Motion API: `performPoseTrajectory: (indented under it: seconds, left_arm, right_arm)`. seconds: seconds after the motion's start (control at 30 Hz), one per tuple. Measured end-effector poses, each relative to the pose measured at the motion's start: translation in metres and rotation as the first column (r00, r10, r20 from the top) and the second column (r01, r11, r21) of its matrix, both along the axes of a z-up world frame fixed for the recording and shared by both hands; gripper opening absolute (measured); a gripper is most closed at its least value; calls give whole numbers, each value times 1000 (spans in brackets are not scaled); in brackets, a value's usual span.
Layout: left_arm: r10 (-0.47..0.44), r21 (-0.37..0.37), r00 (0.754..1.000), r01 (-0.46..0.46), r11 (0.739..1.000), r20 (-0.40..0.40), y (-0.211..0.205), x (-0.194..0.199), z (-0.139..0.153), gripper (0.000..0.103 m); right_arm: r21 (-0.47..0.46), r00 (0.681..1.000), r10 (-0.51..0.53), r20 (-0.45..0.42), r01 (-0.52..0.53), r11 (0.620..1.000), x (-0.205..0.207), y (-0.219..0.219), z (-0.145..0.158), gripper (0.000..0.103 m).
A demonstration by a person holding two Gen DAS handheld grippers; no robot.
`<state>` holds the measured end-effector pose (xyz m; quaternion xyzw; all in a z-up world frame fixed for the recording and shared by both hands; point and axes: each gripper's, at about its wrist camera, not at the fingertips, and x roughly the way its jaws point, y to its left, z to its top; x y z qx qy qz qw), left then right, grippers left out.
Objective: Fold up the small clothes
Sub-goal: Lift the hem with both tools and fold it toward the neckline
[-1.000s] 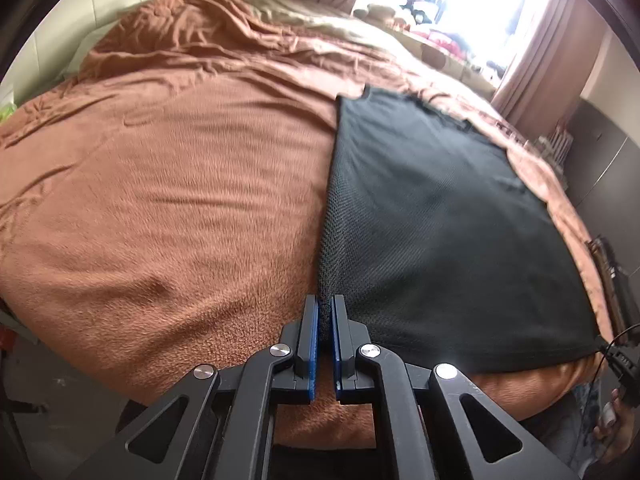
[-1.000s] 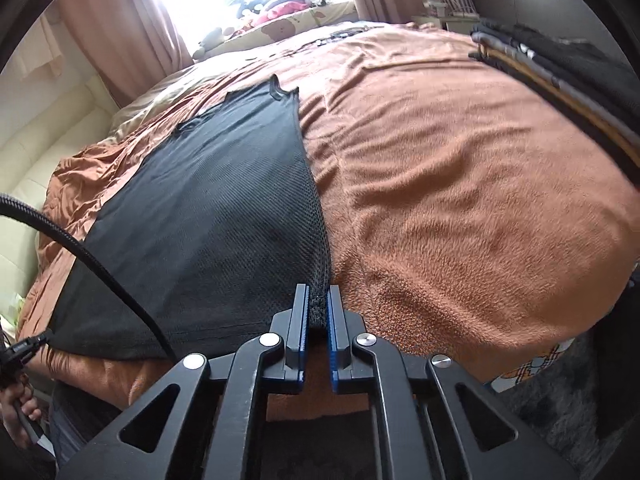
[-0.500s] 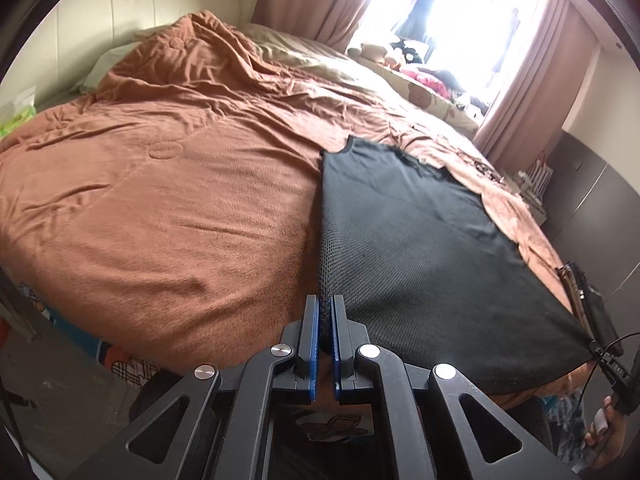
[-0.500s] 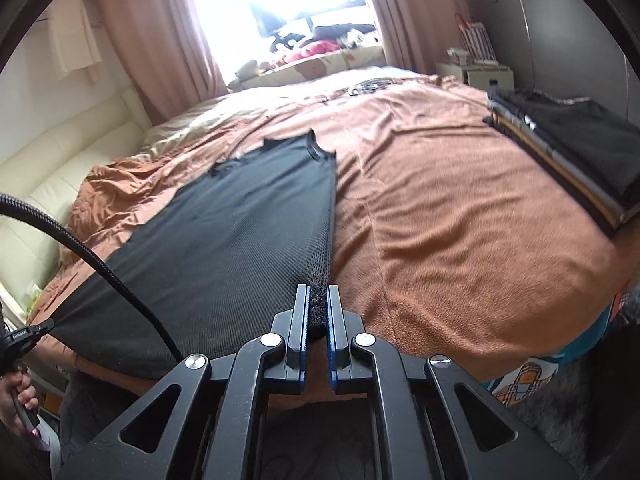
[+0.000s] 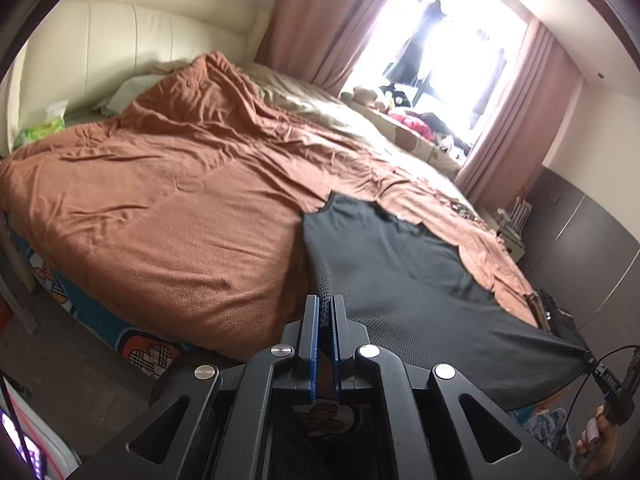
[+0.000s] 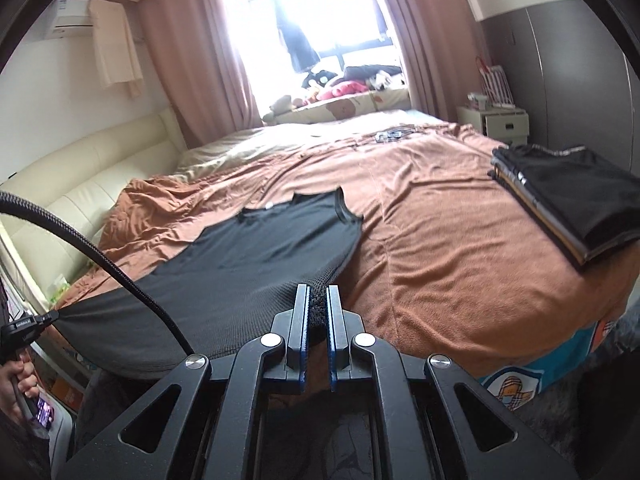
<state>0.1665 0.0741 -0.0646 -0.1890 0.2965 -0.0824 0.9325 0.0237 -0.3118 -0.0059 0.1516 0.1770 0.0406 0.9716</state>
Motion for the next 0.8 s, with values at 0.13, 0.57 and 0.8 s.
performPoseTrajectory:
  seconds: [0.13,0.57,0.8]
  left_arm:
    - [2,-9,999,-2,1000,36,3,-20,9,5]
    - [-2,-17,993,5,1000,118,16,-69,27,5]
    - [-6,-11,996,7,1000,86,13,-56,19,5]
  right_arm:
    - [0,999,16,31,-16,1000,-21,-1,1,4]
    - [-25,996,30,82,-28,999,-62,-2,1,4]
    - [-21,998,27,52,-26,999,-42,0,-4,4]
